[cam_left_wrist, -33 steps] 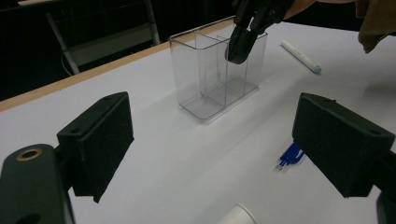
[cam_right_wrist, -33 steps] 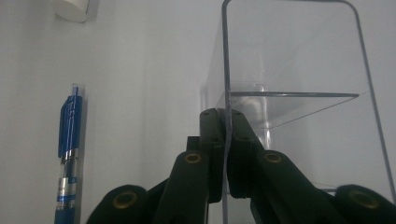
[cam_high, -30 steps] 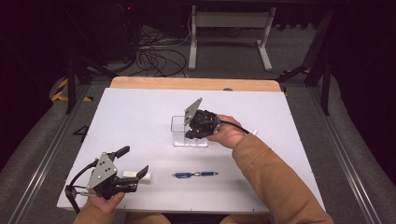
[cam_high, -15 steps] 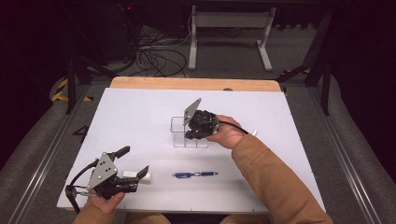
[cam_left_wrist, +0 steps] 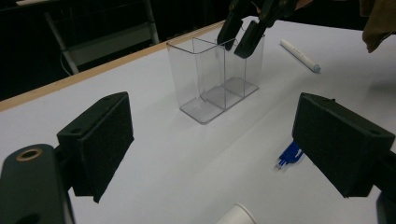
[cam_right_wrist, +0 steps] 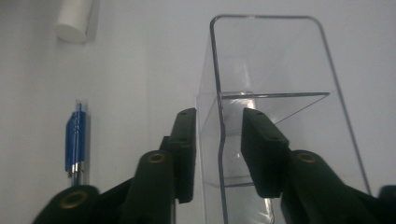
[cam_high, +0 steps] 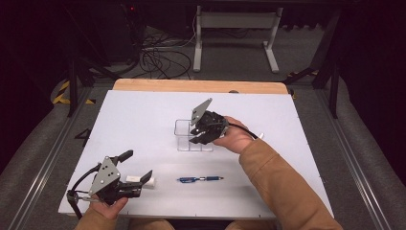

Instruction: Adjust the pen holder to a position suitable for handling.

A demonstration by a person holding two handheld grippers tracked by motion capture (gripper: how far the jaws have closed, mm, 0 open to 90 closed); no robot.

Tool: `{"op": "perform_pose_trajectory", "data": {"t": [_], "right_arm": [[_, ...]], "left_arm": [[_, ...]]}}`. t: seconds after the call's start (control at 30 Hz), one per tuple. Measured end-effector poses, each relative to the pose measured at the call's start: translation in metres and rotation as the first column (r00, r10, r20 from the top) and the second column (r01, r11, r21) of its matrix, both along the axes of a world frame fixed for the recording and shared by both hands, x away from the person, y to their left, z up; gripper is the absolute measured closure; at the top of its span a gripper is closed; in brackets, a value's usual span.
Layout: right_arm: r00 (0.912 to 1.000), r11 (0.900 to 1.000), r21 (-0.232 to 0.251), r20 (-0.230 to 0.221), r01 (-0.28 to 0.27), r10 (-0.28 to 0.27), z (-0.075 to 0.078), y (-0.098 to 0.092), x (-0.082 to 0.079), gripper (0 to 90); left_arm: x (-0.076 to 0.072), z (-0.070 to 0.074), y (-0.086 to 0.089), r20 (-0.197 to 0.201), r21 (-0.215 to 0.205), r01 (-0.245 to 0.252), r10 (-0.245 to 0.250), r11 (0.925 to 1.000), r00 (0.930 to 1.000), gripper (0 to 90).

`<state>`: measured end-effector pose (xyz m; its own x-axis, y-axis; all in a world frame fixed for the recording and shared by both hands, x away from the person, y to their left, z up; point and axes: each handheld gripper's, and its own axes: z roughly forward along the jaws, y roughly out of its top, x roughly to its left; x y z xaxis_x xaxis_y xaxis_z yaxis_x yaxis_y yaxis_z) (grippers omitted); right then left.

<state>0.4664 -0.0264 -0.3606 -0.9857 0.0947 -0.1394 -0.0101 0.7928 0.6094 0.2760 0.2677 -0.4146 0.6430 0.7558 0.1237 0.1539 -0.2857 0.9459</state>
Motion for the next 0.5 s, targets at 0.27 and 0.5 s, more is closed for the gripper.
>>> {"op": "perform_pose_trajectory", "data": {"t": [0.27, 0.5], "right_arm": [[0.9967, 0.985, 0.151, 0.01, 0.078, -0.08, 0.02, -0.024, -0.011, 27.6], [0.9943, 0.973, 0.207, 0.018, 0.099, -0.105, 0.029, -0.034, -0.016, 20.8]], "left_arm": [[0.001, 0.001, -0.001, 0.003, 0.003, -0.002, 0.002, 1.0, 1.0, 13.2], [0.001, 0.001, -0.001, 0.0, 0.003, -0.003, 0.003, 1.0, 1.0, 13.3]]}}
